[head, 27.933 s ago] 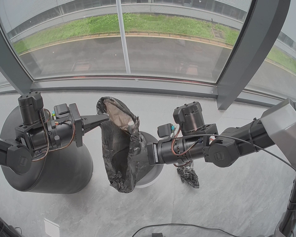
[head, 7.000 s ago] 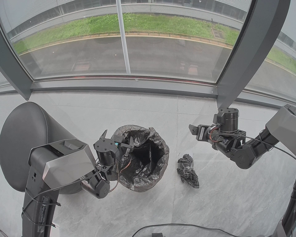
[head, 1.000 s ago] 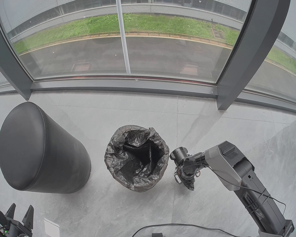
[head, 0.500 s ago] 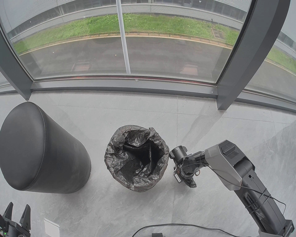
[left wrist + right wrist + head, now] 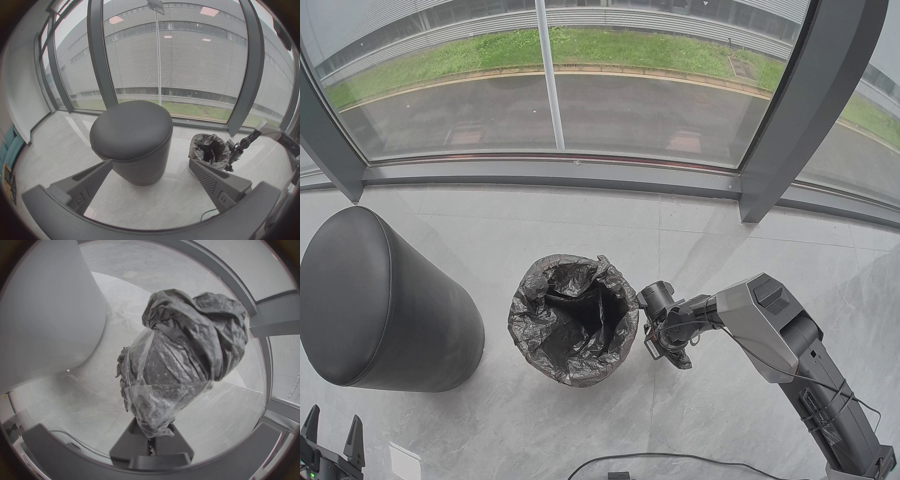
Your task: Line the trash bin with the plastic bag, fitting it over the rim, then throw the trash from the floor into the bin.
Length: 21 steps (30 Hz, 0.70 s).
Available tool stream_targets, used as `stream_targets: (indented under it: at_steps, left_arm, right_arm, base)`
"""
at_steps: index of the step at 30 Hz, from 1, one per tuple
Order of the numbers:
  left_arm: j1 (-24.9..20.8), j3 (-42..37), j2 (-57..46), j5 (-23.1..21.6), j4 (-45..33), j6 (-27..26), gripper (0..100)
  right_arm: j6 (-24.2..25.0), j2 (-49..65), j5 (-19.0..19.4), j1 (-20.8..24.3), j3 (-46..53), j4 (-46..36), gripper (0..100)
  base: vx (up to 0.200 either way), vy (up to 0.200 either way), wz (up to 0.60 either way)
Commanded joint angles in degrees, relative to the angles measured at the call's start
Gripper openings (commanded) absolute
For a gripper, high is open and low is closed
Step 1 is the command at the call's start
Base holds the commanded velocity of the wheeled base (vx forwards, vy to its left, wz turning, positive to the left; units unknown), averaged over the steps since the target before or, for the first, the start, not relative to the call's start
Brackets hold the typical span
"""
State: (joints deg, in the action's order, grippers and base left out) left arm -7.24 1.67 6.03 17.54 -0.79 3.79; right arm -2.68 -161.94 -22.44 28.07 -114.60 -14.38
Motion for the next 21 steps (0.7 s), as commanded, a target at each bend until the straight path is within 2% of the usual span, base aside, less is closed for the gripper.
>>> stream_targets:
  at_steps: [1, 3, 8, 15, 18, 21]
  left_arm:
    - [6.8, -0.9, -2.0, -0.5, 1.6, -3.0, 100]
    - [8.6, -1.0, -2.6, -0.5, 1.8, -4.3, 100]
    - [8.6, -1.2, -2.6, 0.0, 2.5, -3.3, 100]
    - [7.7, -1.7, -5.0, -0.4, 4.0, -4.6, 100]
    - [7.2, -1.7, -6.0, -1.5, 3.8, -3.7, 100]
    - [7.2, -1.7, -6.0, -2.8, 4.2, -5.1, 100]
  right_arm:
    - [-0.1, 1.5, -0.1, 1.2, 0.0, 0.1, 0]
    - [-0.2, 2.1, 0.0, 1.9, 0.0, 0.1, 0]
    - [-0.3, 3.7, 0.0, 3.3, 0.0, 0.1, 0]
    - [-2.1, 8.5, 0.0, 3.6, 0.0, -0.2, 0]
    - [-2.9, 10.0, -0.1, 4.0, 0.0, -0.4, 0]
    - [-4.1, 10.5, -0.1, 4.2, 0.0, -0.3, 0]
  base:
    - [0.0, 0.0, 0.0]
    - [0.0, 0.0, 0.0]
    - [0.0, 0.0, 0.0]
    - [0.0, 0.0, 0.0]
    - [0.0, 0.0, 0.0]
    - [0.0, 0.0, 0.0]
